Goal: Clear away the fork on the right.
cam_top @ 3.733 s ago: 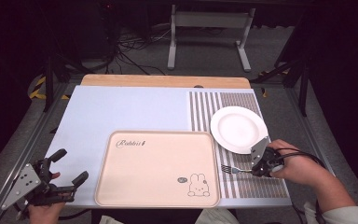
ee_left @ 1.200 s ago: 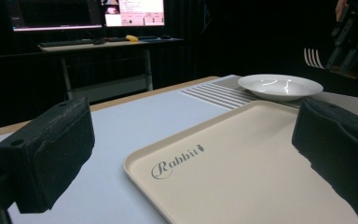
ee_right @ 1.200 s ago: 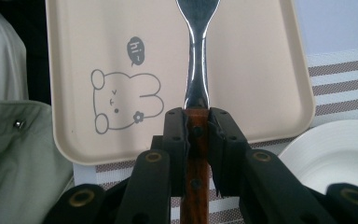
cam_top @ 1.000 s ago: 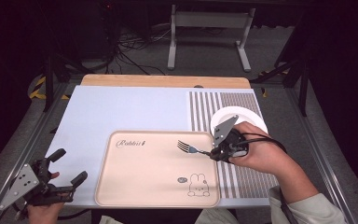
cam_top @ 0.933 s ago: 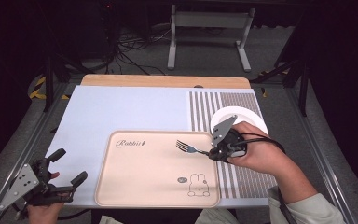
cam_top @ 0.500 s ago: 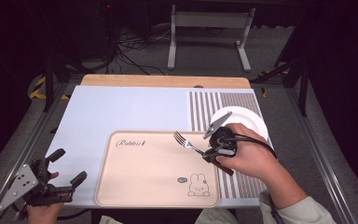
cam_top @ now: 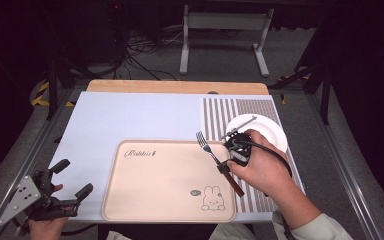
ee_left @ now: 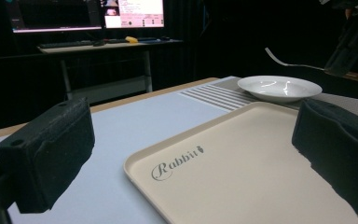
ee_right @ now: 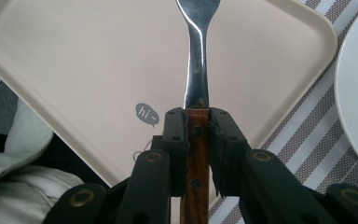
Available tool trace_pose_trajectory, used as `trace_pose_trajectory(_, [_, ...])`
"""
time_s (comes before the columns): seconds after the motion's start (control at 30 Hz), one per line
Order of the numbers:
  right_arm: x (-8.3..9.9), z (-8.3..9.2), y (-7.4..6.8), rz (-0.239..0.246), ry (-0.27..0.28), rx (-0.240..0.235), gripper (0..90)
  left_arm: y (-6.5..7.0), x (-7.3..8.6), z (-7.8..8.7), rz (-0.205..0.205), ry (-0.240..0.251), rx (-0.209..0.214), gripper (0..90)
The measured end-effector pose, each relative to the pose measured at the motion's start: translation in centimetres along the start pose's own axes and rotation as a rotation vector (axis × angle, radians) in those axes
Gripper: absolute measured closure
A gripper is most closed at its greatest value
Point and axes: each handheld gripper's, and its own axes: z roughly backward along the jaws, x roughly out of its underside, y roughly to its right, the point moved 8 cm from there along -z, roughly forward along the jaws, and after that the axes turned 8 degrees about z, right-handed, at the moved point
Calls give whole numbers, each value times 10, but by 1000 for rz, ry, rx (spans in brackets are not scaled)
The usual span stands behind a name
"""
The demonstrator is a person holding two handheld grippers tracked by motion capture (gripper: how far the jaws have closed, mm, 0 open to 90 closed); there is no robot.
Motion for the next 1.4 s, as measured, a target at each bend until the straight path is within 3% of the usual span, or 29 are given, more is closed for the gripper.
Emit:
trace_pose_trajectory(0.23, [2,-8,-3,-76,-7,10,784,0,0,0,0,1,-1,0])
trace_pose_trajectory(0.33, [2,-11,-2,-130,-6,29,784,0,0,0,0,2,0,0])
trace_pose_trajectory(0.43, [4,-17,-3,-186,-29,20,784,0,0,0,-1,2,1,0])
trace_pose_trajectory(0.7, [3,-23,-1,-238,-20,31,784,0,0,0,0,2,2,0])
trace_pose_trajectory(1.03, [4,-30,5,-330,-22,88,783,0,0,0,1,3,3,0])
trace_pose_trajectory(1.4, [10,-51,6,-363,-66,59,783,0,0,0,2,3,3,0])
